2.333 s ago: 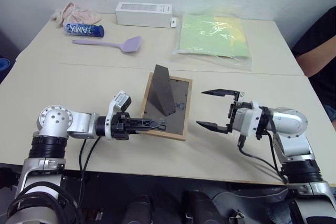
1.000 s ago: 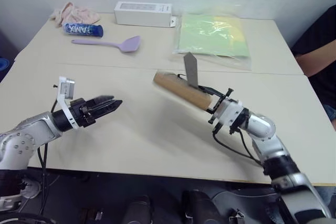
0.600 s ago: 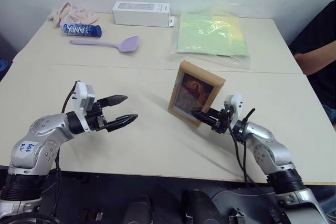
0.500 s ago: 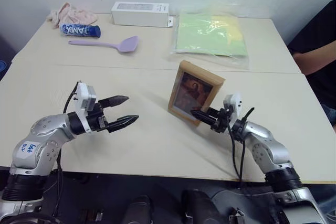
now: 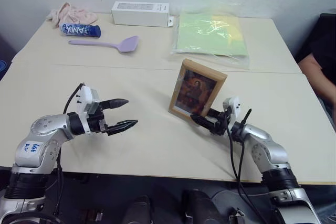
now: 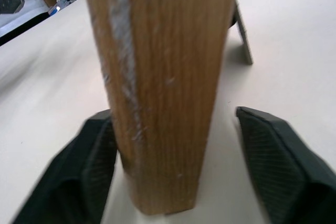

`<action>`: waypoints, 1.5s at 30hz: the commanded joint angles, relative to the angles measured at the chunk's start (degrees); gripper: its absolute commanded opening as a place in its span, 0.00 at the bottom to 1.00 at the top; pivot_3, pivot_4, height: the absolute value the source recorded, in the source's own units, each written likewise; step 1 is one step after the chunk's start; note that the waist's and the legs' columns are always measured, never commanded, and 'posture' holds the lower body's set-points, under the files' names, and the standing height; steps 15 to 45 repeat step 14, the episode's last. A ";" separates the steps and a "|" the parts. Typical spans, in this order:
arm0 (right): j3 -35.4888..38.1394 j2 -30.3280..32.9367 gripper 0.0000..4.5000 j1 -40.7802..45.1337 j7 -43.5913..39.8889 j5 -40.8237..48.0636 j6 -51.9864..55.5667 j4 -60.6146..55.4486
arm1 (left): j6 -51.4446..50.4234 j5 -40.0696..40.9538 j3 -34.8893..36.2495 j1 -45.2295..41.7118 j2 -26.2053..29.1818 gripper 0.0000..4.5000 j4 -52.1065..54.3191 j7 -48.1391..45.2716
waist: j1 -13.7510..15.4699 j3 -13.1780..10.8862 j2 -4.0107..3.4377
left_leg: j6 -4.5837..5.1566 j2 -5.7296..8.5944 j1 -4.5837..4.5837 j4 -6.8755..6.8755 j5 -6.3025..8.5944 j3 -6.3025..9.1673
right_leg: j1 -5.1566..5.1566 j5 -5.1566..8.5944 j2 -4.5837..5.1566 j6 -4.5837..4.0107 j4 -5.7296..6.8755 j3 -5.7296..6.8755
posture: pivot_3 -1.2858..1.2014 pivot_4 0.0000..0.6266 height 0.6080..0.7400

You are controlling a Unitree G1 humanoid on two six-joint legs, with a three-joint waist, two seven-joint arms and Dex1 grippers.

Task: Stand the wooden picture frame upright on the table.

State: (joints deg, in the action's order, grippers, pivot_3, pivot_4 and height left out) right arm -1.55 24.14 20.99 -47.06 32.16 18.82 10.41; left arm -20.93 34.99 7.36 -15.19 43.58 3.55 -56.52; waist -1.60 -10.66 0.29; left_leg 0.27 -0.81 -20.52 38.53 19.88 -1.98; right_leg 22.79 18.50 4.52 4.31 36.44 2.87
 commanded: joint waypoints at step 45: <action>11.76 18.16 0.99 -18.13 -20.68 -12.83 -42.30 -5.13 | 22.28 -13.62 7.25 11.38 5.81 1.00 -9.85 -5.96 | 0.11 0.00 0.01 | 0.05 0.02 0.16 -0.37 0.01 -0.09 | -0.15 -0.02 -0.02 0.04 -0.48 0.01 | 0.52 0.24 1.00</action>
